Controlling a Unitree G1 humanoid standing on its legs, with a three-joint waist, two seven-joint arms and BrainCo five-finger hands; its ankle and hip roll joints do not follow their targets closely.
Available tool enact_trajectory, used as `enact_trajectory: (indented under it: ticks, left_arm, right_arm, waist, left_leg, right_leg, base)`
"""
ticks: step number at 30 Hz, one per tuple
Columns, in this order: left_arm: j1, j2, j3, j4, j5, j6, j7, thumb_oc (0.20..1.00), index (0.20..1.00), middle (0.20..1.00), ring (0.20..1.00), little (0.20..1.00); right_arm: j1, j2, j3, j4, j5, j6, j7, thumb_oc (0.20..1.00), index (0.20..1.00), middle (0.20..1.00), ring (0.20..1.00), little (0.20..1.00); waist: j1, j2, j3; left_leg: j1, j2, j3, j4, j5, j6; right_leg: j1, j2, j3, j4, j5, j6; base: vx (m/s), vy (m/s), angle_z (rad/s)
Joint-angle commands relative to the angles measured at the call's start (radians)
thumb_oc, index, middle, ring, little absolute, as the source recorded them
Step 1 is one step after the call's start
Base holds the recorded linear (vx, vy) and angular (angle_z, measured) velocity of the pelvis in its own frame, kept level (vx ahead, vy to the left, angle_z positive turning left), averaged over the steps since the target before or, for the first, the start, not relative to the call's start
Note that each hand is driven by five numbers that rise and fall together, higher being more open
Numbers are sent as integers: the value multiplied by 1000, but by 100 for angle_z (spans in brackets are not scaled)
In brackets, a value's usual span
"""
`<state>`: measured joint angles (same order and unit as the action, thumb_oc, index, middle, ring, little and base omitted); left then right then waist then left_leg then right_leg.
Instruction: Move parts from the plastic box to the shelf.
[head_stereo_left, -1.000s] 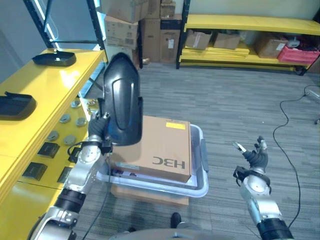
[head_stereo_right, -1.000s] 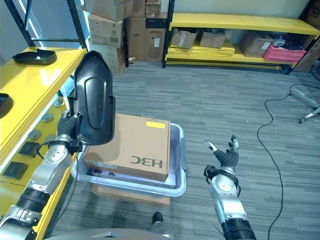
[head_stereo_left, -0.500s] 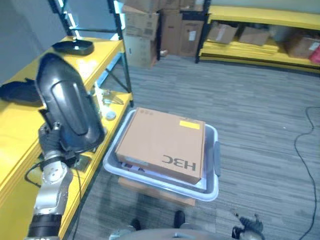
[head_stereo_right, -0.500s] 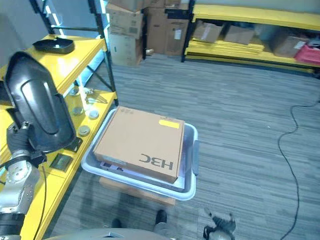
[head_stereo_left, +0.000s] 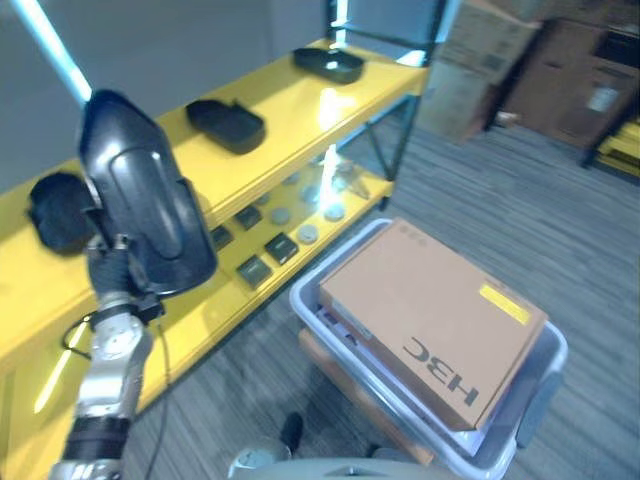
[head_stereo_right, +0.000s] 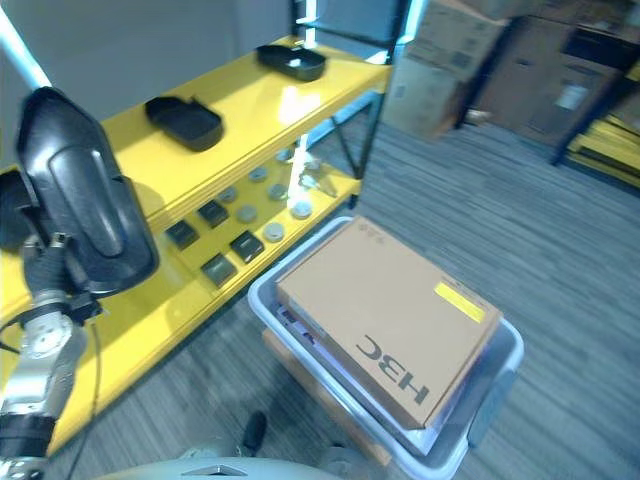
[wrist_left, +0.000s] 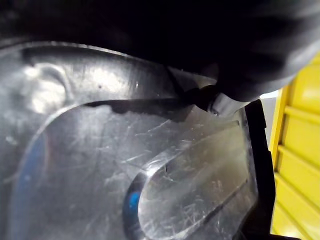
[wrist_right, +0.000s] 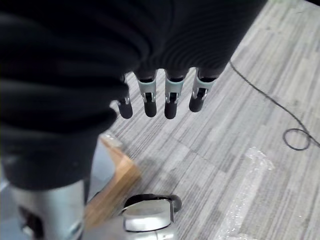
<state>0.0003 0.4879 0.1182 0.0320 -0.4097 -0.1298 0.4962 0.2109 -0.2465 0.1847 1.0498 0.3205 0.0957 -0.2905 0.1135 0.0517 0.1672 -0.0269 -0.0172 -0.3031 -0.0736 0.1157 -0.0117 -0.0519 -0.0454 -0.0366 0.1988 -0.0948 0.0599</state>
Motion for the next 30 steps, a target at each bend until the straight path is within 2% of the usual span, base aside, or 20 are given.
enact_trajectory:
  ticks: [1, 3, 6, 7, 8, 10, 12, 16, 20, 21, 22, 24, 26, 28, 29, 30]
  left_arm:
    - [-27, 31, 50, -54, 9, -75, 22, 200, 200, 200, 200, 200]
    - [-6, 21, 61, -56, 1, -70, -2, 200, 200, 200, 200, 200]
    - [-1, -11, 58, -59, 7, -60, -42, 200, 200, 200, 200, 200]
    - [-3, -20, 48, -57, 14, -60, -55, 200, 200, 200, 200, 200]
    - [-7, -26, 37, -52, 16, -62, -58, 200, 200, 200, 200, 200]
    - [-10, -30, 22, -43, 10, -72, -48, 200, 200, 200, 200, 200]
    - [4, -40, 14, -62, 4, -74, -43, 200, 200, 200, 200, 200]
    - [22, -40, 8, -79, 11, -59, -41, 200, 200, 200, 200, 200]
    - [37, -35, 10, -84, 5, -50, -47, 200, 200, 200, 200, 200]
    - [42, -34, 13, -90, 9, -43, -55, 200, 200, 200, 200, 200]
    - [43, -33, 14, -91, 11, -41, -56, 200, 200, 200, 200, 200]
    - [33, -21, 17, -91, 6, -26, -72, 200, 200, 200, 200, 200]
    - [21, -11, 14, -86, 2, -19, -75, 200, 200, 200, 200, 200]
    - [-17, -3, -15, -52, 4, -34, -71, 200, 200, 200, 200, 200]
    - [-17, -3, -15, -52, 4, -34, -71, 200, 200, 200, 200, 200]
    - [-34, 2, -32, -45, -15, -30, -60, 200, 200, 200, 200, 200]
  right_arm:
    - [-33, -45, 2, 39, -10, -20, 90, 1000, 1000, 1000, 1000, 1000]
    - [-54, -56, 11, 92, -16, -7, 144, 1000, 1000, 1000, 1000, 1000]
    - [-49, -49, -20, 129, 7, -1, 181, 1000, 1000, 1000, 1000, 1000]
    - [-47, -46, -33, 139, 10, -6, 188, 1000, 1000, 1000, 1000, 1000]
    - [-45, -45, -36, 143, 7, -8, 194, 1000, 1000, 1000, 1000, 1000]
    - [-66, -49, -30, 156, -15, 3, 199, 1000, 1000, 1000, 1000, 1000]
    - [-110, -64, -25, 186, -40, 22, 212, 1000, 1000, 1000, 1000, 1000]
    - [-130, -71, -28, 223, -59, 39, 234, 1000, 1000, 1000, 1000, 1000]
    - [-143, -62, -15, 234, -99, 63, 227, 1000, 1000, 1000, 1000, 1000]
    - [-143, -63, -18, 249, -114, 58, 245, 1000, 1000, 1000, 1000, 1000]
    - [-142, -64, -19, 252, -113, 55, 249, 1000, 1000, 1000, 1000, 1000]
    - [-134, -68, -29, 254, -76, 34, 259, 1000, 1000, 1000, 1000, 1000]
    - [-129, -68, -38, 248, -46, 26, 268, 1000, 1000, 1000, 1000, 1000]
    - [-111, -60, -70, 238, 34, 24, 294, 1000, 1000, 1000, 1000, 1000]
    - [-111, -60, -70, 238, 34, 24, 294, 1000, 1000, 1000, 1000, 1000]
    - [-105, -56, -95, 238, 71, 3, 324, 1000, 1000, 1000, 1000, 1000]
  waist:
    - [-4, -11, -23]
    - [15, -12, -5]
    - [-5, -8, 10]
    - [-19, -6, 15]
    - [-33, -11, 18]
    - [-45, -18, 25]
    - [-33, -25, 25]
    - [-18, -14, 27]
    - [11, -16, 16]
    - [26, -17, 9]
    - [28, -17, 8]
    - [38, -15, -2]
    - [34, -15, -3]
    - [-1, -7, 16]
    - [-1, -7, 15]
    - [-39, 2, 38]
  left_leg:
    - [-37, -29, 73, 30, -45, -30]
    - [-71, -8, 135, 27, -20, -54]
    - [-117, 56, 342, 40, 7, -71]
    - [-130, 81, 422, 55, 10, -74]
    - [-129, 99, 474, 70, -5, -83]
    - [-122, 135, 522, 126, -23, -82]
    - [-98, 135, 531, 145, -51, -78]
    - [-100, 138, 557, 135, -24, -90]
    - [-65, 95, 522, 120, -59, -63]
    - [-50, 67, 501, 116, -82, -48]
    - [-47, 63, 498, 115, -85, -45]
    - [-39, 27, 487, 117, -114, -16]
    - [-37, 4, 487, 118, -125, 8]
    - [-19, -47, 479, 121, -156, 61]
    - [-19, -47, 479, 121, -156, 61]
    - [10, -65, 454, 117, -168, 78]
  right_leg:
    - [53, 37, -96, -69, -16, 9]
    - [80, 41, -144, -93, -16, 5]
    - [100, 37, -247, -92, -17, -1]
    - [103, 33, -282, -82, -20, -5]
    - [113, 26, -297, -70, -36, -3]
    - [111, 11, -323, -50, -48, -15]
    - [115, -8, -333, -49, -48, -18]
    - [147, -22, -353, -46, -48, -18]
    - [159, -50, -357, -47, -47, 1]
    - [162, -69, -360, -40, -49, 13]
    - [162, -72, -360, -38, -50, 15]
    - [155, -109, -358, 34, -79, 32]
    - [128, -143, -342, 121, -72, 57]
    - [-4, -213, -257, 413, 13, 91]
    - [-5, -213, -257, 414, 12, 91]
    - [-86, -168, -172, 515, 52, 90]
  base:
    - [-122, -85, 122]
    - [-106, -65, 103]
    - [-100, -5, 95]
    - [-30, 25, 197]
    - [-14, 57, 209]
    - [-23, 111, 138]
    - [29, 233, 58]
    - [162, 216, 64]
    - [158, 199, 26]
    - [186, 259, 2]
    - [213, 331, 7]
    - [144, 256, 14]
    - [107, 260, 13]
    - [105, 342, 21]
    - [90, 227, 52]
    - [4, 72, 59]
